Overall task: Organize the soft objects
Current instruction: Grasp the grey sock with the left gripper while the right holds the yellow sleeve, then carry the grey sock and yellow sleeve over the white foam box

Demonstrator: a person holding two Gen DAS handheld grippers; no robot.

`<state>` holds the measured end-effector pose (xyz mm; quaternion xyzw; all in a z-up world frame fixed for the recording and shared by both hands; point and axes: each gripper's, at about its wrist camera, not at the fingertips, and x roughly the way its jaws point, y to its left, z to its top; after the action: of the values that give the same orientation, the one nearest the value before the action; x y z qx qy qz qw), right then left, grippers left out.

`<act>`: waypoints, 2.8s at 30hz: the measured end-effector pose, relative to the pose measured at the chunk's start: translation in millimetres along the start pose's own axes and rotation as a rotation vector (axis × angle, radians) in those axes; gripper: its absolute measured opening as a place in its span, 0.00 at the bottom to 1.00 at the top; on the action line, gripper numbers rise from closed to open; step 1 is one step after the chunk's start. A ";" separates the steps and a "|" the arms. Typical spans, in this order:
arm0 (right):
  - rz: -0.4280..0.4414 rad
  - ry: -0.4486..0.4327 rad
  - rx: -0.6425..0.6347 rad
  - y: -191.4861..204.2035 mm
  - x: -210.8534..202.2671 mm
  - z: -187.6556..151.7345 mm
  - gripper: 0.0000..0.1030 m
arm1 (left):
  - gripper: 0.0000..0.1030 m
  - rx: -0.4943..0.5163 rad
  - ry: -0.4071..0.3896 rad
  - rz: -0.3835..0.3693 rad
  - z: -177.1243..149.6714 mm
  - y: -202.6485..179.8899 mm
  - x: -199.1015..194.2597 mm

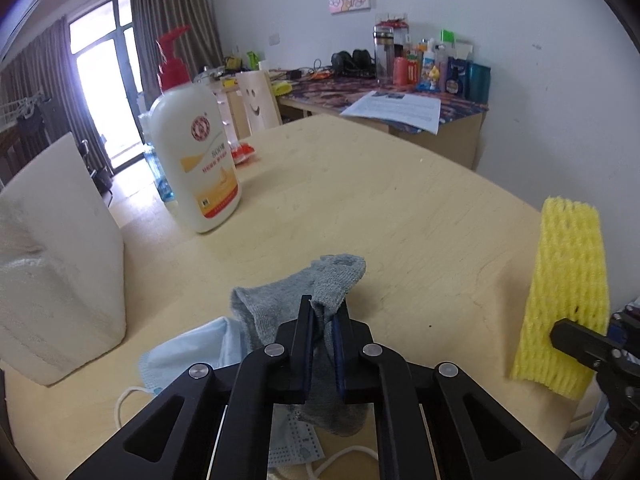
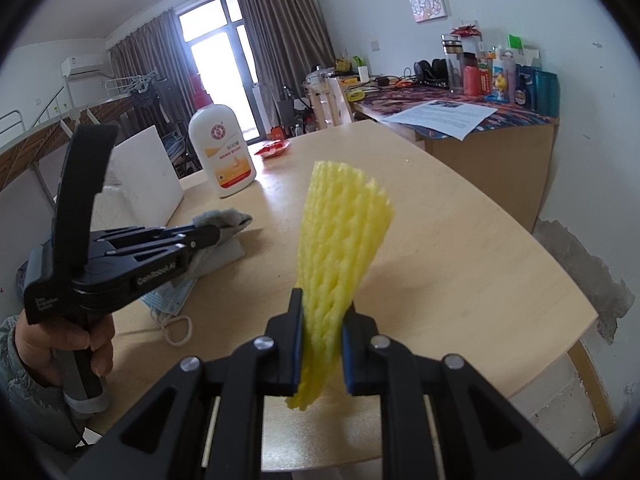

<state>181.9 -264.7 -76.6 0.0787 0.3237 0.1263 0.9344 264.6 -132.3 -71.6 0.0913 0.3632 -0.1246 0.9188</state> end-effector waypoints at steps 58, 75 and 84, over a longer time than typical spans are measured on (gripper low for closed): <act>0.209 -0.161 -0.299 173.7 -31.1 33.1 0.19 | 0.08 -0.198 -0.398 0.204 -57.3 150.4 -216.4; 0.306 -0.163 -0.426 233.1 -28.5 33.0 0.19 | 0.08 -0.279 -0.396 0.286 -95.3 187.9 -233.1; 0.312 -0.149 -0.442 245.7 -19.9 30.9 0.19 | 0.08 -0.292 -0.390 0.271 -103.7 193.1 -231.2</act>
<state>140.7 -37.6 15.3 -0.0690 0.2028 0.3302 0.9193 91.7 116.0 28.3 -0.0198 0.1782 0.0377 0.9831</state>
